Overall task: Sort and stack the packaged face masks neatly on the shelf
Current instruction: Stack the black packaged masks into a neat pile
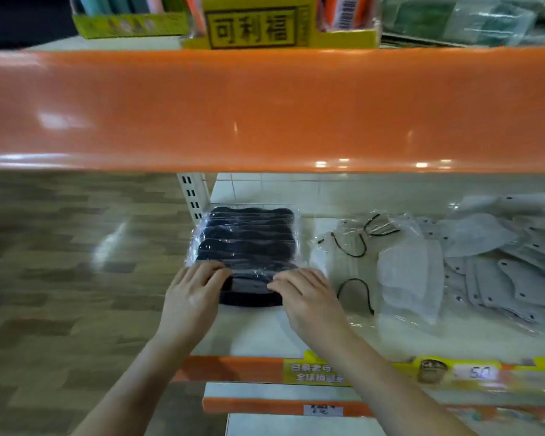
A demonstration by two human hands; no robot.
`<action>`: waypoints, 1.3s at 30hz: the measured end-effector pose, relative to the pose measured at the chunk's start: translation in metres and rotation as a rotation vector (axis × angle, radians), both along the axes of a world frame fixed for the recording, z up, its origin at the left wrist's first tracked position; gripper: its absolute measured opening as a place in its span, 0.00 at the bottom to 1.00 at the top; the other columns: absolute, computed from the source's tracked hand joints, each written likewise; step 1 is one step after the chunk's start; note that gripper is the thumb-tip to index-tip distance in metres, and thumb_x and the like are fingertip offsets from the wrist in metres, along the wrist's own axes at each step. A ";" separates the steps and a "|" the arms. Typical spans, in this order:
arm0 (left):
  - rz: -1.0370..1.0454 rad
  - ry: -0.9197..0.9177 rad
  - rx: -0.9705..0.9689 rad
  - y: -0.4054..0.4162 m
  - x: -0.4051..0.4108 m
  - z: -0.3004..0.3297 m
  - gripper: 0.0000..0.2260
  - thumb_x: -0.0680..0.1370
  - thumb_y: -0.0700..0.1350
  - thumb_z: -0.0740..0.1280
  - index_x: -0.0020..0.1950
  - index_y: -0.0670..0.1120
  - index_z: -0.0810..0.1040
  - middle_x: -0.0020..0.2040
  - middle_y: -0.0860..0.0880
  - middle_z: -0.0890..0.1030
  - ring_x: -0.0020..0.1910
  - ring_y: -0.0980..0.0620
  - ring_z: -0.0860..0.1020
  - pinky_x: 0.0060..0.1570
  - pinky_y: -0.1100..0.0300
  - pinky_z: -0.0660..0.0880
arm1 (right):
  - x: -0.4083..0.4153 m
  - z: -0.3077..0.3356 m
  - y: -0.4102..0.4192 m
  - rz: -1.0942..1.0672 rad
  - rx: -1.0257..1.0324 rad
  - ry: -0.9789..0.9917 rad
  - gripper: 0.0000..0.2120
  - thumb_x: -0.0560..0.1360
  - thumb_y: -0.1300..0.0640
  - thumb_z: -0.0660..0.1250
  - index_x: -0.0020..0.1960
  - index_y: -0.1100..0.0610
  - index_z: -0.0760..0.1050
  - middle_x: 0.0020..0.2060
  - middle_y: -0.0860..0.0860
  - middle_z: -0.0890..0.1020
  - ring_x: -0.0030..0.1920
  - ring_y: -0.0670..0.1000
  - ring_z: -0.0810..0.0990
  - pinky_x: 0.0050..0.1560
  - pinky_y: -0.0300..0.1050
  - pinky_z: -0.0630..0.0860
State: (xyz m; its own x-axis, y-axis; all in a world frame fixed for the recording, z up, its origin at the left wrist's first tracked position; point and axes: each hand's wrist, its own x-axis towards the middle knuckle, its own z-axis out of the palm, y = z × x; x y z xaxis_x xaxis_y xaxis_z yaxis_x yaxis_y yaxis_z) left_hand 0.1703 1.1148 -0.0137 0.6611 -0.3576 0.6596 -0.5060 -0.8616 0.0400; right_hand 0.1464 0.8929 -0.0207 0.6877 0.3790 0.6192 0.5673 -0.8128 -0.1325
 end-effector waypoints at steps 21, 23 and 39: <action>-0.049 0.348 0.097 0.021 0.011 -0.027 0.19 0.75 0.57 0.57 0.52 0.48 0.81 0.53 0.51 0.79 0.50 0.51 0.77 0.45 0.59 0.77 | -0.006 -0.018 0.046 -0.268 -0.109 0.301 0.17 0.71 0.49 0.55 0.50 0.51 0.81 0.52 0.47 0.80 0.54 0.48 0.79 0.52 0.42 0.76; -0.031 0.344 0.094 0.018 0.012 -0.027 0.19 0.75 0.55 0.56 0.52 0.47 0.81 0.52 0.51 0.80 0.49 0.51 0.78 0.42 0.59 0.77 | -0.006 -0.017 0.047 -0.261 -0.095 0.319 0.17 0.71 0.49 0.55 0.50 0.51 0.81 0.53 0.47 0.80 0.54 0.48 0.79 0.51 0.42 0.77; -0.080 0.316 0.009 -0.087 -0.005 -0.004 0.15 0.73 0.48 0.56 0.45 0.47 0.82 0.46 0.52 0.81 0.47 0.48 0.80 0.38 0.54 0.78 | -0.022 -0.002 -0.026 -0.398 0.081 0.209 0.14 0.73 0.52 0.57 0.50 0.52 0.79 0.48 0.46 0.80 0.47 0.49 0.79 0.45 0.42 0.77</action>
State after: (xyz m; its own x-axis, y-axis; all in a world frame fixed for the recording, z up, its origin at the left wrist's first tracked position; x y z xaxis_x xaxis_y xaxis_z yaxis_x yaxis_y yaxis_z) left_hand 0.1650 1.0281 -0.0180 0.8024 -0.4215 0.4224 -0.5356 -0.8208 0.1986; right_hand 0.1243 0.8672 -0.0228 0.8836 0.0161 0.4681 0.1671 -0.9445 -0.2829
